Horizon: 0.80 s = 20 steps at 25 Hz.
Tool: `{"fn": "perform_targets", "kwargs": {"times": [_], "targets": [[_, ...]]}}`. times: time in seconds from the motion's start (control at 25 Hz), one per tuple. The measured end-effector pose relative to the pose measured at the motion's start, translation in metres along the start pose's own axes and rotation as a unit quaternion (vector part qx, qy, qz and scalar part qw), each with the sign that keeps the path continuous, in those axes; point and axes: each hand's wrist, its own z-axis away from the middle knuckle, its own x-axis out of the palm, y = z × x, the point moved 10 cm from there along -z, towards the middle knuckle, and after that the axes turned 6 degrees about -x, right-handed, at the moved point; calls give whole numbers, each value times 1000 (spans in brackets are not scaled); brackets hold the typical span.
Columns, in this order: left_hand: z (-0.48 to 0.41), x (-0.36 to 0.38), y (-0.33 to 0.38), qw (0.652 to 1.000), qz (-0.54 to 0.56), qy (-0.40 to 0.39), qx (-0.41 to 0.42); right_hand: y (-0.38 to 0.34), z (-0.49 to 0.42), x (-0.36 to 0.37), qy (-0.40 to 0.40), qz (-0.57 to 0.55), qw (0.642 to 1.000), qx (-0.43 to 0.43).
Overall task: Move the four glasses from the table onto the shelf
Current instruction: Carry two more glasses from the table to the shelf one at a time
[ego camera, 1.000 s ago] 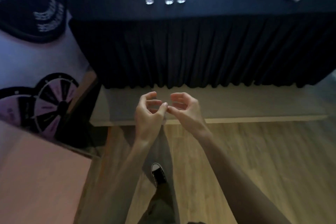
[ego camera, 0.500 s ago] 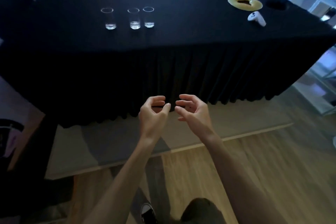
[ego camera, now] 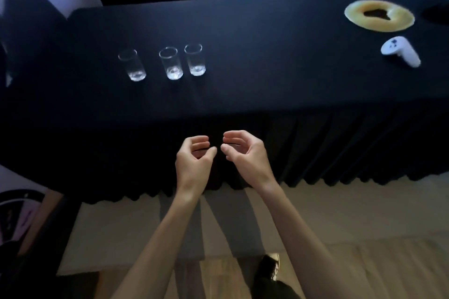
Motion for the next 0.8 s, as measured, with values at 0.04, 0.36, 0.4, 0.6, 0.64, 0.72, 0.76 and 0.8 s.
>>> {"fn": "perform_targets", "kwargs": {"times": [0.04, 0.36, 0.4, 0.6, 0.64, 0.72, 0.76, 0.8], "targets": [[-15, 7, 7, 1000, 15, 13, -10, -2, -23, -3, -10, 2, 1000, -3], [-124, 37, 43, 990, 96, 75, -73, -9, -158, 21, -31, 74, 996, -28], [-141, 40, 43, 988, 105, 76, -89, -8, -172, 27, -25, 89, 995, -28], [-204, 47, 46, 974, 145, 88, -148, -6, -237, 59, -7, 133, 991, -17], [-217, 47, 46, 973, 148, 89, -152, -5, -251, 64, -5, 141, 990, -17], [-242, 47, 47, 973, 148, 87, -155, -3, -275, 73, 3, 160, 987, -17], [-252, 46, 47, 973, 146, 86, -158, -2, -286, 77, 6, 172, 985, -19], [-261, 47, 45, 973, 145, 82, -161, -1, -296, 81, 10, 184, 983, -23]]}}
